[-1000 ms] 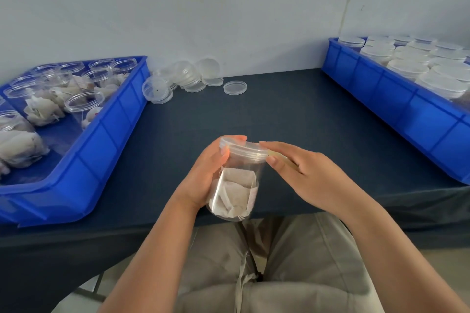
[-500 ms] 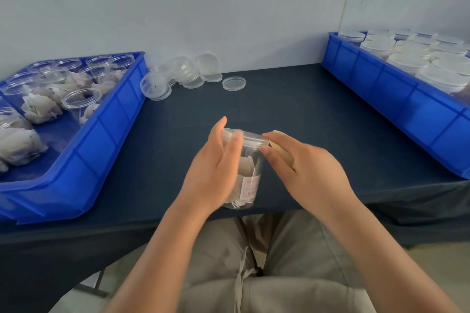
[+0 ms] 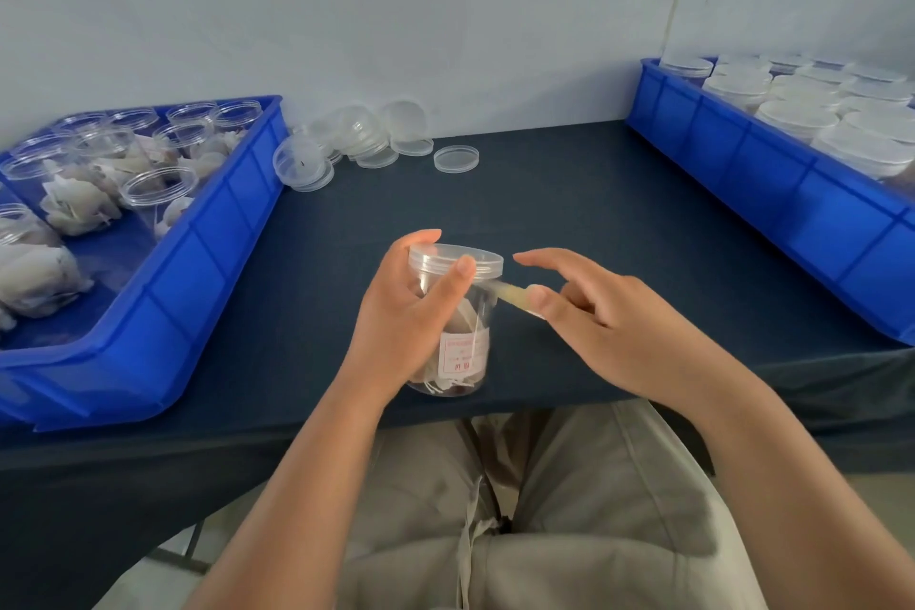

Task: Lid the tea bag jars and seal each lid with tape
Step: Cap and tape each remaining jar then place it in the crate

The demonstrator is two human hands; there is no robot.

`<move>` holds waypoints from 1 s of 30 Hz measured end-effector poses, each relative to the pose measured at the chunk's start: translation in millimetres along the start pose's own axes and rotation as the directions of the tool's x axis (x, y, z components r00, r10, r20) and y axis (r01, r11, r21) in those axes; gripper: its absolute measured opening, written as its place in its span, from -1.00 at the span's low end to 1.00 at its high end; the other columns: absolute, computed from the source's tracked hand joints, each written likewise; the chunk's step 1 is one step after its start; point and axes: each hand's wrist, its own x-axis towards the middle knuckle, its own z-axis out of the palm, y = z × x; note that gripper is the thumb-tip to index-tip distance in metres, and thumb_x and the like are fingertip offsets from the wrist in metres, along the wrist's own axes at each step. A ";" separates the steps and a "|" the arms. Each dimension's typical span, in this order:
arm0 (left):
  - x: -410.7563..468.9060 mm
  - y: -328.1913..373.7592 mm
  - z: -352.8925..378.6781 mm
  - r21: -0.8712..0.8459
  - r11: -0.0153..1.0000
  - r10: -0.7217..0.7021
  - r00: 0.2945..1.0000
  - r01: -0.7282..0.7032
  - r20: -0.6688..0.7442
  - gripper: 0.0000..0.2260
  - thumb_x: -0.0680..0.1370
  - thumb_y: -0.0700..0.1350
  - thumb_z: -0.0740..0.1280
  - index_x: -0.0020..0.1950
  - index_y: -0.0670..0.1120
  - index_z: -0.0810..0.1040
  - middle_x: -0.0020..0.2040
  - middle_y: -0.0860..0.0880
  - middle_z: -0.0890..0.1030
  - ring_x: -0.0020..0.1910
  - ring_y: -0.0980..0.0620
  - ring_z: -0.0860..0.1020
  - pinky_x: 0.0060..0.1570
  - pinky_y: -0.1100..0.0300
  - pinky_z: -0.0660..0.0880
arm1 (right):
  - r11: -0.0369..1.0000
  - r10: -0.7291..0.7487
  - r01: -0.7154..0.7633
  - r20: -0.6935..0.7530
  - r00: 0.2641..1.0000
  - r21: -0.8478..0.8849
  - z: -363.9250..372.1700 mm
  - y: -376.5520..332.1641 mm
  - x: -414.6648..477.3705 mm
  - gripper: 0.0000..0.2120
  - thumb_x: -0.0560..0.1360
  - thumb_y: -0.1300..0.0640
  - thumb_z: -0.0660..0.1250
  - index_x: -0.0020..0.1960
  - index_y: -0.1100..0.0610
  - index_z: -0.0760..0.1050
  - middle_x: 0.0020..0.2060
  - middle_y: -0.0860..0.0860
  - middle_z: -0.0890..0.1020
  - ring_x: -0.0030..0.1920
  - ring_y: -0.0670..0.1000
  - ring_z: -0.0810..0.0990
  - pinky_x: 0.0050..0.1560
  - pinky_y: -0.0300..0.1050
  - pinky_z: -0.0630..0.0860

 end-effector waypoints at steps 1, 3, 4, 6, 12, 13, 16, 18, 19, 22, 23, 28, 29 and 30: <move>1.5 -0.2 -1.9 0.007 1.000 0.004 0.999 -0.005 0.034 -0.34 0.40 0.51 0.26 0.45 0.29 0.45 0.20 0.36 0.59 0.18 0.38 0.57 -0.06 0.50 0.49 | 1.000 -0.004 0.004 -0.015 1.000 -0.012 -1.3 2.5 0.7 -0.49 0.55 -0.54 -0.02 0.45 -0.46 0.28 -0.21 -0.11 0.63 -0.20 -0.11 0.62 -0.30 -0.22 0.45; 5.0 -2.4 -5.5 -0.008 1.000 0.006 0.995 -0.005 0.099 -0.35 0.43 0.51 0.24 0.46 0.29 0.46 0.27 0.29 0.60 0.23 0.30 0.58 0.12 0.33 0.54 | 0.999 -0.010 0.008 -0.043 0.999 -0.043 -3.6 7.6 2.5 -0.55 0.59 -0.50 0.03 0.43 -0.46 0.30 -0.19 -0.15 0.63 -0.15 -0.12 0.63 -0.27 -0.20 0.48; 6.6 -4.4 -7.2 -0.033 0.999 0.008 0.992 -0.004 0.127 -0.36 0.44 0.50 0.24 0.47 0.29 0.47 0.28 0.28 0.61 0.24 0.26 0.59 0.19 0.23 0.56 | 0.998 -0.005 0.002 -0.054 0.999 -0.059 -4.1 10.2 3.5 -0.58 0.60 -0.47 0.05 0.43 -0.46 0.31 -0.19 -0.16 0.63 -0.14 -0.12 0.63 -0.26 -0.18 0.50; 8.5 -8.4 -8.2 -0.102 0.995 0.019 0.982 0.000 0.188 -0.36 0.49 0.53 0.24 0.47 0.25 0.50 0.27 0.23 0.65 0.24 0.19 0.63 0.23 0.09 0.59 | 0.997 0.018 -0.023 -0.063 0.998 -0.075 -3.5 14.9 5.8 -0.61 0.60 -0.46 0.07 0.40 -0.48 0.33 -0.19 -0.16 0.64 -0.14 -0.13 0.63 -0.24 -0.13 0.57; 11.4 -28.7 2.6 -0.307 0.949 0.030 0.951 0.069 0.307 -0.39 0.59 0.46 0.26 0.50 0.13 0.53 0.34 -0.12 0.64 0.29 -0.21 0.64 0.25 -0.21 0.58 | 1.000 0.005 -0.006 -0.057 0.998 -0.015 5.8 13.7 9.1 -0.59 0.58 -0.51 0.05 0.39 -0.53 0.34 -0.13 -0.31 0.62 -0.15 -0.20 0.61 -0.31 -0.27 0.39; 11.8 -31.4 3.6 -0.337 0.937 0.022 0.946 0.093 0.324 -0.38 0.58 0.46 0.28 0.51 0.12 0.52 0.36 -0.15 0.62 0.29 -0.23 0.63 0.24 -0.19 0.57 | 1.000 -0.004 0.003 -0.062 0.998 -0.008 6.9 12.2 9.1 -0.57 0.57 -0.53 0.03 0.41 -0.55 0.32 -0.13 -0.30 0.62 -0.15 -0.20 0.61 -0.31 -0.28 0.38; 14.5 -35.8 3.9 -0.361 0.921 -0.002 0.926 0.149 0.378 -0.33 0.57 0.47 0.30 0.48 0.03 0.54 0.34 -0.20 0.63 0.25 -0.23 0.64 0.22 -0.19 0.56 | 1.000 -0.021 0.020 -0.076 0.997 -0.014 9.3 7.3 8.1 -0.54 0.58 -0.54 0.01 0.46 -0.59 0.25 -0.17 -0.39 0.61 -0.14 -0.29 0.60 -0.33 -0.36 0.38; 16.6 -33.4 3.1 -0.333 0.931 -0.003 0.917 0.148 0.399 -0.32 0.56 0.48 0.28 0.42 -0.01 0.58 0.29 -0.19 0.66 0.21 -0.21 0.66 0.21 -0.16 0.60 | 0.999 -0.032 0.028 -0.087 0.996 -0.047 9.9 3.8 6.9 -0.52 0.61 -0.51 0.00 0.50 -0.50 0.29 -0.14 -0.65 0.50 -0.14 -0.47 0.52 -0.34 -0.43 0.38; 17.3 -30.1 2.4 -0.307 0.942 -0.007 0.920 0.138 0.392 -0.33 0.56 0.50 0.27 0.40 0.02 0.60 0.27 -0.15 0.68 0.21 -0.17 0.68 0.20 -0.10 0.62 | 0.997 -0.030 0.023 -0.093 0.995 -0.071 9.8 3.0 6.4 -0.52 0.63 -0.49 -0.01 0.50 -0.47 0.31 -0.12 -0.71 0.46 -0.12 -0.50 0.50 -0.32 -0.46 0.38; 16.2 -15.4 0.6 -0.200 0.979 0.009 0.967 0.043 0.254 -0.42 0.54 0.46 0.26 0.37 0.12 0.65 0.23 0.09 0.71 0.20 0.03 0.69 0.11 0.19 0.63 | 0.988 -0.003 -0.017 -0.129 0.992 -0.152 8.9 2.1 4.7 -0.50 0.65 -0.48 -0.03 0.51 -0.43 0.34 -0.02 -0.60 0.56 -0.03 -0.40 0.56 -0.22 -0.43 0.43; 14.3 -10.3 -0.1 -0.156 0.988 0.030 0.987 -0.005 0.158 -0.43 0.52 0.43 0.26 0.38 0.14 0.64 0.21 0.22 0.70 0.19 0.14 0.68 0.06 0.32 0.59 | 0.984 0.014 -0.039 -0.140 0.990 -0.174 9.0 1.7 4.1 -0.49 0.65 -0.47 -0.04 0.52 -0.41 0.36 0.08 -0.50 0.62 0.05 -0.32 0.60 -0.11 -0.38 0.49; -8.4 14.3 6.7 0.126 0.991 0.027 0.995 -0.038 0.092 -0.26 0.45 0.54 0.21 0.56 0.23 0.37 0.17 0.45 0.60 0.18 0.44 0.54 -0.06 0.45 0.46 | 0.971 0.039 -0.080 -0.180 0.983 -0.223 14.2 -13.3 -2.1 -0.48 0.68 -0.40 -0.02 0.51 -0.31 0.44 0.17 -0.22 0.71 0.17 -0.08 0.66 0.10 -0.02 0.63; -12.9 16.5 10.4 0.181 0.983 0.019 0.995 -0.036 0.093 -0.16 0.39 0.58 0.24 0.59 0.23 0.28 0.23 0.40 0.57 0.21 0.39 0.52 -0.03 0.43 0.41 | 0.967 0.029 -0.075 -0.189 0.982 -0.242 16.0 -16.9 -3.6 -0.49 0.69 -0.37 -0.02 0.52 -0.30 0.45 0.14 -0.19 0.72 0.14 -0.07 0.66 0.07 -0.01 0.63; -15.6 17.2 13.8 0.218 0.975 0.025 0.997 -0.040 0.075 -0.08 0.33 0.61 0.29 0.60 0.23 0.24 0.28 0.38 0.51 0.24 0.36 0.47 -0.01 0.44 0.36 | 0.963 0.019 -0.072 -0.200 0.980 -0.261 18.1 -20.3 -5.0 -0.49 0.69 -0.33 -0.02 0.53 -0.28 0.44 0.12 -0.17 0.72 0.11 -0.06 0.67 0.04 -0.02 0.62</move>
